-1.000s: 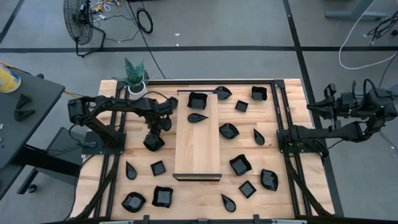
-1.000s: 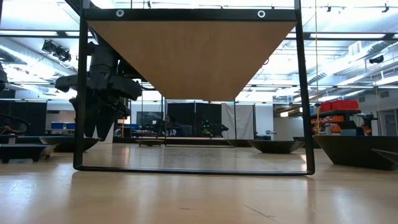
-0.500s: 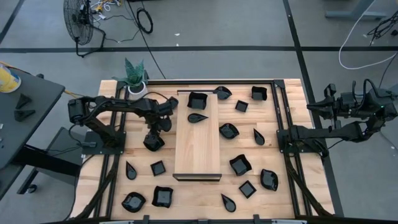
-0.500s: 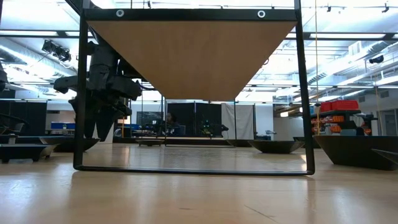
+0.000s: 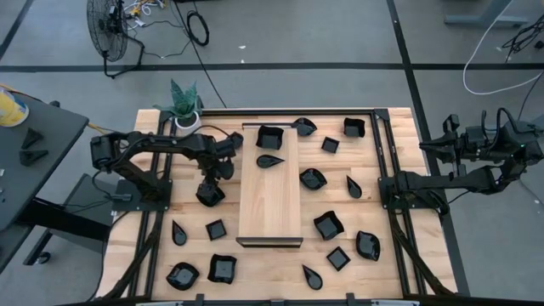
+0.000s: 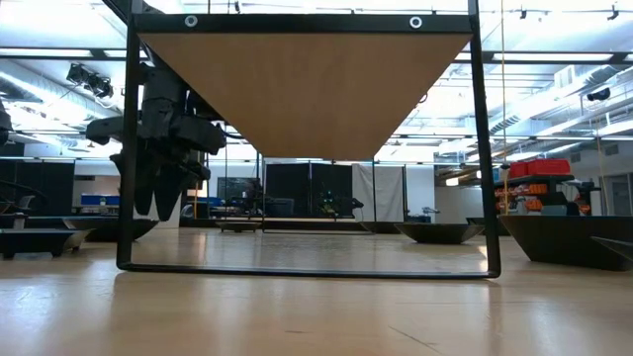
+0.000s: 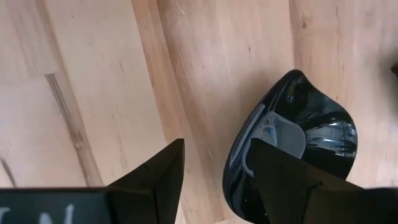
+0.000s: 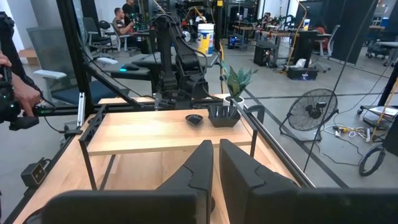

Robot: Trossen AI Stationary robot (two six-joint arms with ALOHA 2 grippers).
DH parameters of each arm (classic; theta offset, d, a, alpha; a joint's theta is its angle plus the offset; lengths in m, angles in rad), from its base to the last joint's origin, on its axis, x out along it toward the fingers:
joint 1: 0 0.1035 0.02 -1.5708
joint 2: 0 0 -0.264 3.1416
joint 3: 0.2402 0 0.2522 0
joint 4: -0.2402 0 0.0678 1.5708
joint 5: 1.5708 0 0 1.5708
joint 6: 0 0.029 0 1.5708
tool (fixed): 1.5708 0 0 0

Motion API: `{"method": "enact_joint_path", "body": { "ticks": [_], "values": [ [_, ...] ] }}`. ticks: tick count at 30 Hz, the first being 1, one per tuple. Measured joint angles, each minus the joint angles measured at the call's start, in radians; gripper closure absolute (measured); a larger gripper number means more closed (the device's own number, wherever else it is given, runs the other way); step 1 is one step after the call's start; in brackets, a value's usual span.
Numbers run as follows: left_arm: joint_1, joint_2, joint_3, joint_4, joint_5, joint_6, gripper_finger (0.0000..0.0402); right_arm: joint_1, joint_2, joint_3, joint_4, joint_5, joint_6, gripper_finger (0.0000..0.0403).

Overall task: Pick & Place Mini shaped plates
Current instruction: Put the leaf shaped plate on the shelf

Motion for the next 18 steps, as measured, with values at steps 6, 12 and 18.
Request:
{"method": "enact_joint_path", "body": {
  "ticks": [6,12,18],
  "values": [
    [-0.016,-0.048,-0.061,0.050,-0.017,-0.022,0.0214,0.000,0.000,0.000,0.000,0.000,0.000,0.0369],
    [-0.018,-0.088,-0.063,0.071,-0.011,-0.027,0.0214,0.000,0.000,0.000,0.000,0.000,0.000,0.0369],
    [-0.025,-0.088,-0.102,0.084,-0.007,-0.027,0.0214,0.000,0.000,0.000,0.000,0.000,0.000,0.0369]
  ]
}}
